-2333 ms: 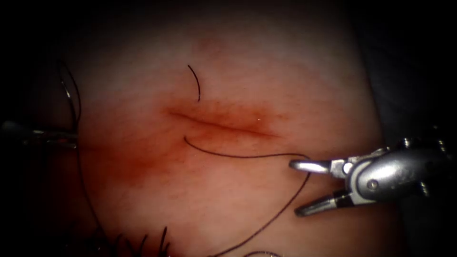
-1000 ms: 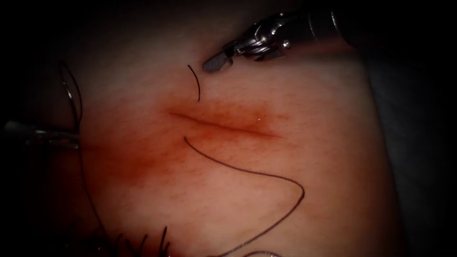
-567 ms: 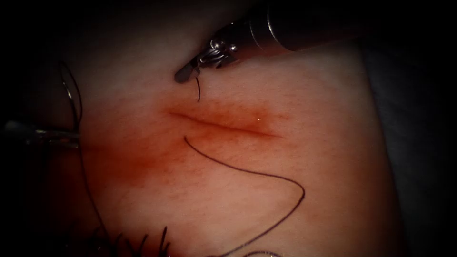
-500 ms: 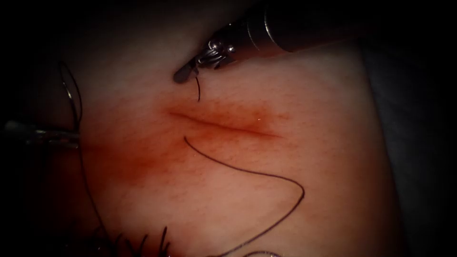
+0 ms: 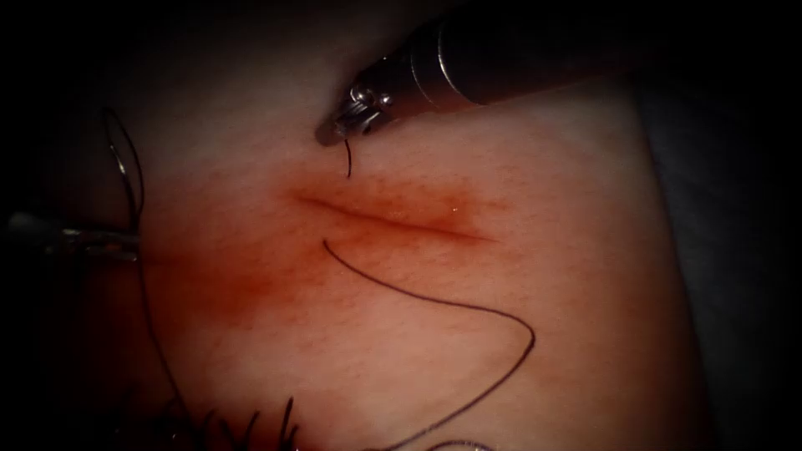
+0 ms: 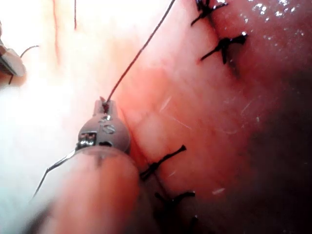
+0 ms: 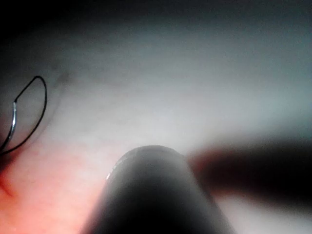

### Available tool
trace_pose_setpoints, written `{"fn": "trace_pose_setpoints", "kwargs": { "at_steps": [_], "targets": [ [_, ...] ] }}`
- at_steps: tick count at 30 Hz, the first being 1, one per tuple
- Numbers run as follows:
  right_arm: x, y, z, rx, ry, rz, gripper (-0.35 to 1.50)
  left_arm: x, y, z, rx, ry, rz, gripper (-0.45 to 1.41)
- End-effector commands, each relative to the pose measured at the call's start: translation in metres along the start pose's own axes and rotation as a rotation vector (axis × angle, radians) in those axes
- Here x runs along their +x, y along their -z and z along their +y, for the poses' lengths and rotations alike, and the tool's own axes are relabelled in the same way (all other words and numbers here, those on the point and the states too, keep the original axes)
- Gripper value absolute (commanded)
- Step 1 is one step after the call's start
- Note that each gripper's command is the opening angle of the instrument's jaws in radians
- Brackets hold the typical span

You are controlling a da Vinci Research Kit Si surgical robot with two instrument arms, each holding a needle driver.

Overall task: Wound Closure
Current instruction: Grasp the suture tail with the right tool to adjust it.

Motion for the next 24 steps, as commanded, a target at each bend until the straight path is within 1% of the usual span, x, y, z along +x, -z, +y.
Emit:
{"fn": "trace_pose_setpoints", "kwargs": {
  "at_steps": [1, 4, 6, 10, 12, 16, 17, 18, 19, 20, 22, 23, 24],
  "targets": [
    [0.0002, -0.0007, 0.0002, 0.000, 0.003, 0.001, -0.35, -0.0002, -0.0007, -0.0001, 0.001, -0.001, 0.002, -0.45],
    [0.0000, -0.0004, 0.0002, 0.003, 0.019, -0.001, -0.35, -0.0001, -0.0008, -0.0002, 0.001, -0.001, 0.001, -0.45],
    [0.0000, -0.0002, 0.0000, 0.011, 0.016, 0.018, -0.35, -0.0001, -0.0008, -0.0002, 0.001, 0.000, 0.001, -0.45],
    [0.0003, 0.0008, -0.0005, 0.046, 0.022, 0.092, -0.35, -0.0001, -0.0008, -0.0002, 0.001, 0.000, 0.001, -0.45],
    [0.0006, 0.0018, -0.0007, 0.085, 0.034, 0.143, -0.35, -0.0001, -0.0008, -0.0002, 0.001, 0.000, 0.001, -0.45],
    [0.0008, 0.0039, -0.0008, 0.162, 0.025, 0.275, -0.35, -0.0001, -0.0008, -0.0002, 0.001, -0.001, 0.001, -0.45],
    [0.0006, 0.0045, -0.0009, 0.188, 0.027, 0.320, -0.35, -0.0001, -0.0008, -0.0002, 0.001, -0.001, 0.001, -0.45],
    [0.0005, 0.0047, -0.0009, 0.209, 0.032, 0.344, -0.35, -0.0001, -0.0008, -0.0002, 0.001, -0.001, 0.001, -0.45],
    [0.0000, 0.0051, -0.0009, 0.257, 0.045, 0.398, -0.35, -0.0001, -0.0008, -0.0002, 0.001, -0.001, 0.001, -0.45],
    [-0.0007, 0.0055, -0.0009, 0.310, 0.068, 0.458, -0.35, -0.0001, -0.0008, -0.0001, -0.001, -0.001, 0.000, -0.45],
    [-0.0020, 0.0060, -0.0007, 0.360, 0.098, 0.522, -0.35, -0.0001, -0.0008, -0.0001, -0.001, -0.001, 0.000, -0.45],
    [-0.0029, 0.0064, -0.0004, 0.402, 0.092, 0.561, -0.35, -0.0001, -0.0008, -0.0001, -0.001, -0.001, 0.000, -0.45],
    [-0.0051, 0.0074, 0.0004, 0.460, 0.073, 0.631, -0.35, -0.0001, -0.0009, -0.0002, -0.001, -0.001, 0.000, -0.45]
  ]
}}
